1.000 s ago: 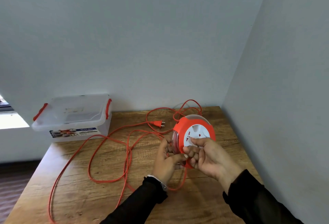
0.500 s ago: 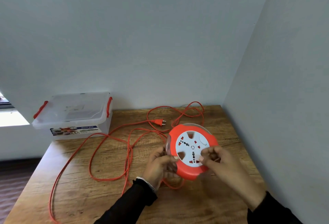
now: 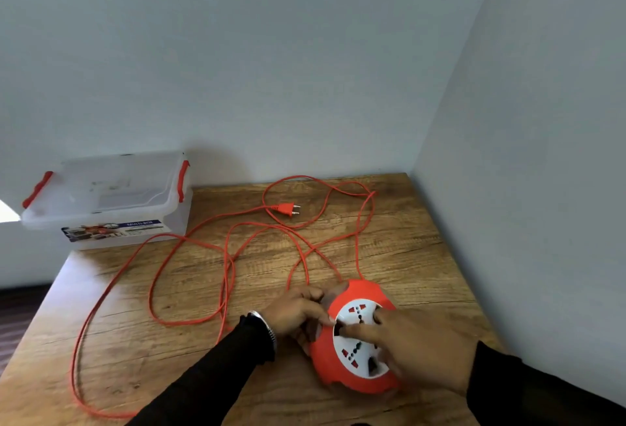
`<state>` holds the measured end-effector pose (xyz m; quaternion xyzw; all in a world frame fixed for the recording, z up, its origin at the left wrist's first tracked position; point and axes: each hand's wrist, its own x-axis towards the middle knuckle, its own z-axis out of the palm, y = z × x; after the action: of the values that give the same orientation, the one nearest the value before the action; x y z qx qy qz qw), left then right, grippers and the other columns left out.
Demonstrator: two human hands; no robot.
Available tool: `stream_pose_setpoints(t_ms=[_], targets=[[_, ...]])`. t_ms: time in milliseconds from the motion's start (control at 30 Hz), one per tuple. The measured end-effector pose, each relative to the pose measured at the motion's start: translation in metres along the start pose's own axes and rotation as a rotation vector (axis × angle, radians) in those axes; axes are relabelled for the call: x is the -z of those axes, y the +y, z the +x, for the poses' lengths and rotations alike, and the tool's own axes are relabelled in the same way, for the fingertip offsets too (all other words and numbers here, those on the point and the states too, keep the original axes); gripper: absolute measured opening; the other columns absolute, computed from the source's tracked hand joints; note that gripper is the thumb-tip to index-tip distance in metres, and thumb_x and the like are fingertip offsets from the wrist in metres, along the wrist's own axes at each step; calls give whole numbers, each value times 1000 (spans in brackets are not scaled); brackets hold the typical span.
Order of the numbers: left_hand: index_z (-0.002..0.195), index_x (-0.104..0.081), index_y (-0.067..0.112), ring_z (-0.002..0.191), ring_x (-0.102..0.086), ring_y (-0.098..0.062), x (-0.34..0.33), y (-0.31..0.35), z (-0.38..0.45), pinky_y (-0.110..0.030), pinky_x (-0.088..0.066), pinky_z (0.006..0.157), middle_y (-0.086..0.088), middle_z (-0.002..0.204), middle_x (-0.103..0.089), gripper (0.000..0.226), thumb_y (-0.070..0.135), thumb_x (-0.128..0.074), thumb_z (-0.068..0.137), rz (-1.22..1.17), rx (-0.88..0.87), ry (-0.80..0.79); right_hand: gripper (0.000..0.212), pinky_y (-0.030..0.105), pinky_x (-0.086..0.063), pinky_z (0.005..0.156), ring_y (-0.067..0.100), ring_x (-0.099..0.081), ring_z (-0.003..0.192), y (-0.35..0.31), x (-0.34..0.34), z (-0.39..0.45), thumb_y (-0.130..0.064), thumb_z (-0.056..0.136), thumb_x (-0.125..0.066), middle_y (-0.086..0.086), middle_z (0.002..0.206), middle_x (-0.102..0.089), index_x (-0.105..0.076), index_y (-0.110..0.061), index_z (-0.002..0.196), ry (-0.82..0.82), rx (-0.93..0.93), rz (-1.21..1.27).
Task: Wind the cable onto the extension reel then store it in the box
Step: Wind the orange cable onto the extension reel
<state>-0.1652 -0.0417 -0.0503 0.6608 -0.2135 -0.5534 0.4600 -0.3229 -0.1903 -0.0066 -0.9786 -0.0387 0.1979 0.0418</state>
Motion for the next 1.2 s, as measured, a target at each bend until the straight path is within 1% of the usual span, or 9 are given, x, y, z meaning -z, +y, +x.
stream_pose_setpoints(t_ms=[133,300,400,467,600,767,867,1033,1200], targets=[[105,-61,-3,74,-62,-32,-9,15,10,-34,-57,50,-24,93,-62,33,8,-68,74,88,75,-79,71,30,-33,67,29,-55,99,9,-6,-5,-35,88,-50,7,117,-57,-8,-54,141,-47,-43,26],[110,-62,9,82,-65,-28,-49,26,23,-33,-58,54,-19,107,-68,28,3,-63,82,173,103,-92,65,34,-36,75,30,-55,104,32,-12,-23,-41,84,-54,6,118,-61,-22,-50,140,17,-51,-123],[122,-54,-3,98,-63,-26,-90,9,34,-27,-57,75,-19,119,-63,36,-5,-57,86,-68,-7,29,57,38,-35,92,31,-47,117,47,-17,-37,-38,88,-50,8,123,-58,-27,-48,139,40,-83,-202],[119,-52,-3,90,-64,-22,-109,-3,38,-26,-55,76,-16,109,-64,31,-8,-54,88,-276,-69,54,57,39,-32,97,30,-43,120,56,-19,-41,-43,86,-54,9,122,-57,-31,-46,137,35,-106,-245],[94,-58,14,54,-63,-6,-100,-13,42,-19,-46,41,6,71,-69,11,7,-62,87,-303,-92,79,49,40,-35,96,31,-49,115,61,-20,-28,-44,86,-55,9,117,-60,-39,-43,133,65,-103,-285],[113,-59,3,67,-66,-22,-67,-3,48,-35,-56,61,-15,90,-67,31,10,-67,83,-368,-79,45,46,39,-38,83,33,-54,108,69,-9,-3,-27,88,-48,9,105,-64,-41,-43,130,133,-76,-315],[110,-61,-1,70,-63,-24,-56,4,53,-34,-54,63,-19,91,-65,31,8,-68,82,-319,-103,64,56,38,-37,81,32,-58,101,74,-5,3,-31,81,-55,7,102,-67,-39,-43,133,140,-73,-307],[103,-66,3,58,-62,-16,-45,5,56,-26,-54,55,-6,79,-66,28,2,-72,76,-302,-177,79,71,32,-44,78,24,-63,96,63,-11,2,-63,67,-47,2,104,-70,-41,-41,134,325,-337,-159],[93,-70,14,58,-62,-16,-49,-5,56,-26,-54,53,-3,75,-68,25,-2,-73,74,-371,-287,154,70,31,-48,74,21,-63,99,35,-12,12,-63,72,-49,-2,108,-69,-39,-38,137,455,-699,149]])
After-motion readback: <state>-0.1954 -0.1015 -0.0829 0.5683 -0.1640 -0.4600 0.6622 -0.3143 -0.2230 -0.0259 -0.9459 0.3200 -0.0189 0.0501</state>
